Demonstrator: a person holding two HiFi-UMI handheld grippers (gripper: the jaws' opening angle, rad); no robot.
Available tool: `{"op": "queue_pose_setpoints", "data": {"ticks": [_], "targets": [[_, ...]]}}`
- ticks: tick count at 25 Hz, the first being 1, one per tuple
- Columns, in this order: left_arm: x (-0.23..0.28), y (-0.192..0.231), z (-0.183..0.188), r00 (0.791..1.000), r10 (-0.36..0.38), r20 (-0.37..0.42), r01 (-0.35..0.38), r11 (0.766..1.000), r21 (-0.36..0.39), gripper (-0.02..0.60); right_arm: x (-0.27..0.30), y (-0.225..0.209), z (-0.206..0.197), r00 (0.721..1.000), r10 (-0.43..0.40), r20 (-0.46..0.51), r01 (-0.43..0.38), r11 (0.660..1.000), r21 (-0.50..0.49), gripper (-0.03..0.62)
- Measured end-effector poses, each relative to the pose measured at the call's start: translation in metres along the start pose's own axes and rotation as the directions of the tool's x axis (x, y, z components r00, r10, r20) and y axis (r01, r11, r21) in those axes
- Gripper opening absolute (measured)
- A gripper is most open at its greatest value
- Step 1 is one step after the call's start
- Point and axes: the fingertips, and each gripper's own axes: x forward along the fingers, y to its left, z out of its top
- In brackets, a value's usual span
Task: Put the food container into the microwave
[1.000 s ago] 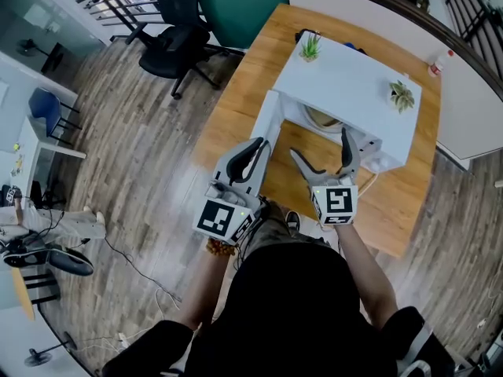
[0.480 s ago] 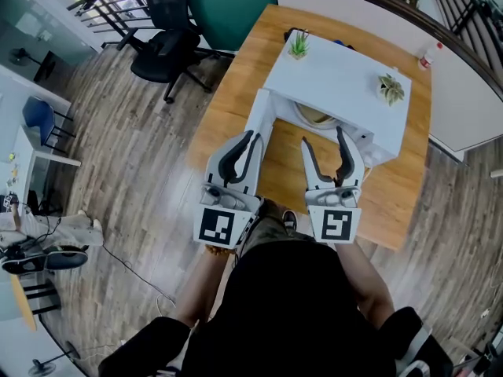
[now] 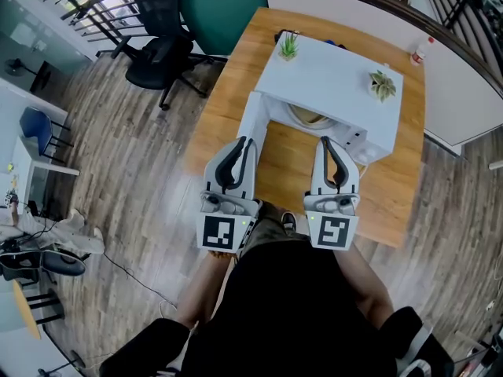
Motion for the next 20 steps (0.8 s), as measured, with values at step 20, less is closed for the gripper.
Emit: {"op": "queue_pose_setpoints", "data": {"ticks": [20], "targets": [[-0.007, -0.027, -0.044, 0.992, -0.039, -0.12, 0.037, 0.999, -0.021, 0.051, -0.013, -0.006, -0.181, 0.932, 0.029, -0.362, -0.077, 0.99, -0.118, 0.005]]}}
